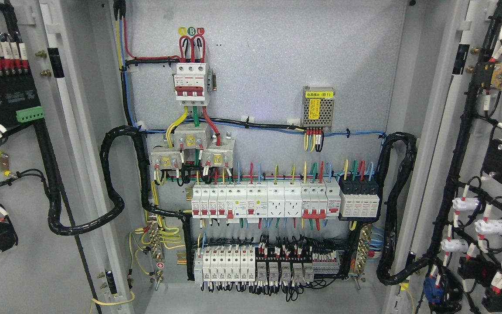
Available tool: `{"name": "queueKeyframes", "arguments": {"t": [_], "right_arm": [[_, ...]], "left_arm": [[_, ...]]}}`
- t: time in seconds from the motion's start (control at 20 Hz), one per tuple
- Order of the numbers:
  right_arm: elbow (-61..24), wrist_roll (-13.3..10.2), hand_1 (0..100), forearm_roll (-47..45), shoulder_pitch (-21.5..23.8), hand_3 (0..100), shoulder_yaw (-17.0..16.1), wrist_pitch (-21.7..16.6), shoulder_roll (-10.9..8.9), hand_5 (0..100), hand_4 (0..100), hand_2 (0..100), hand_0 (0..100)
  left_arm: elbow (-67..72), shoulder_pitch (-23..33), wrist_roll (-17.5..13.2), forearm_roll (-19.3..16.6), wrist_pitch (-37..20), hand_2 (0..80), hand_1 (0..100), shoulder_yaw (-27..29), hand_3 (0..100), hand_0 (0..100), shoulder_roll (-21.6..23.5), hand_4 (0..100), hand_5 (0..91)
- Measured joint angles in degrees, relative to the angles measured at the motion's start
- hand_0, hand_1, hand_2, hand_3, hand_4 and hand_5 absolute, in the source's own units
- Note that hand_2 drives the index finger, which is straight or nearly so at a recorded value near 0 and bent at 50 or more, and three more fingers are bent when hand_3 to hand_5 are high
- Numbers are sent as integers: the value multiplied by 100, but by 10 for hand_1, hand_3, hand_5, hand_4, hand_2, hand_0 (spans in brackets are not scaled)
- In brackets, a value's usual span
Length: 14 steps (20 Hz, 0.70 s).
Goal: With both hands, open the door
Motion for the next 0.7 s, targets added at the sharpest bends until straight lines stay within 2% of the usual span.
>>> {"name": "queueKeyframes", "arguments": {"t": [0.35,0.7], "right_arm": [[20,26,0,-163,51,0,-113,-2,-207,0,0,0,218],[105,34,0,-242,80,0,-238,-2,-348,0,0,0,219]], "left_arm": [[763,-627,-54,5,158,27,0,-101,27,296,293,38,0],[1282,-872,-77,-6,195,27,0,-230,27,296,489,39,0]]}}
